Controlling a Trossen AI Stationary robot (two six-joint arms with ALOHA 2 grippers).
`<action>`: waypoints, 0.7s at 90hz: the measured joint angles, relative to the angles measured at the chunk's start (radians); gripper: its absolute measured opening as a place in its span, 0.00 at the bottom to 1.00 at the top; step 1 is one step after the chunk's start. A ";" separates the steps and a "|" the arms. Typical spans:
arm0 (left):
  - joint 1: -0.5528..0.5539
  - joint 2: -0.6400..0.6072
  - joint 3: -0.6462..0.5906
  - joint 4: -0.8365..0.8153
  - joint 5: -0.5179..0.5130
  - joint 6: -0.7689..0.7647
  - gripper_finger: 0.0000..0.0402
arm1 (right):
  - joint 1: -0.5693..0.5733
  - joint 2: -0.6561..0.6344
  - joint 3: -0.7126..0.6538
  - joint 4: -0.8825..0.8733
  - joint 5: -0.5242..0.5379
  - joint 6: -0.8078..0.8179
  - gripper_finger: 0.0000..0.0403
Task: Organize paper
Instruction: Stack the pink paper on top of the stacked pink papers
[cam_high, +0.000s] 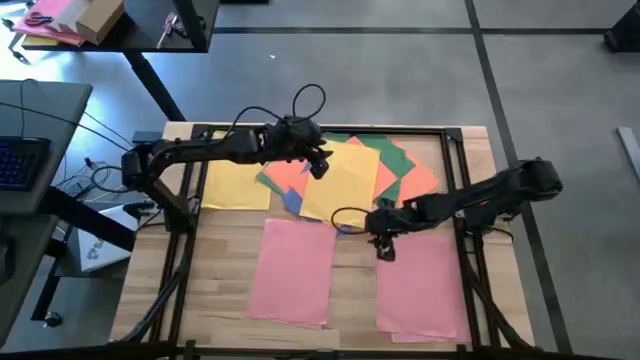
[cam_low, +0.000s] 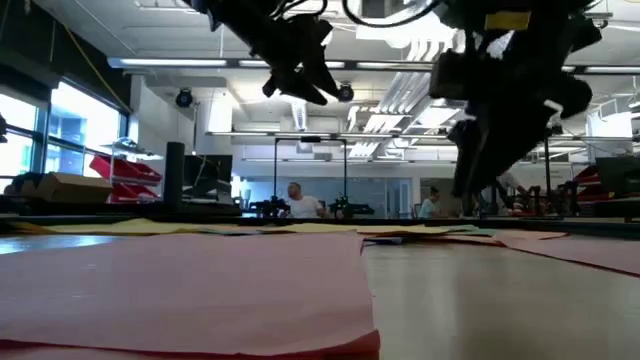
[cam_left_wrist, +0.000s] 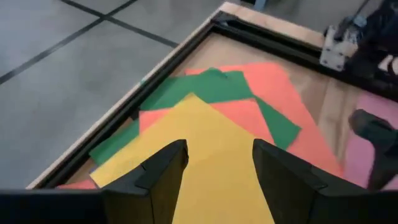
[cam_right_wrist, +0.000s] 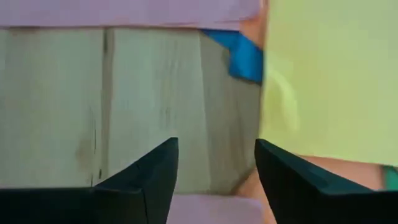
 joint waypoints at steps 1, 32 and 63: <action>-0.002 0.000 0.000 -0.003 -0.002 0.000 0.45 | 0.003 0.008 0.000 0.007 0.000 -0.003 0.47; -0.044 0.000 0.000 -0.102 -0.026 0.008 0.45 | 0.111 0.125 0.001 -0.022 0.001 0.082 0.44; -0.030 0.000 0.000 -0.097 -0.043 0.035 0.45 | 0.204 0.110 0.003 -0.147 -0.061 0.206 0.44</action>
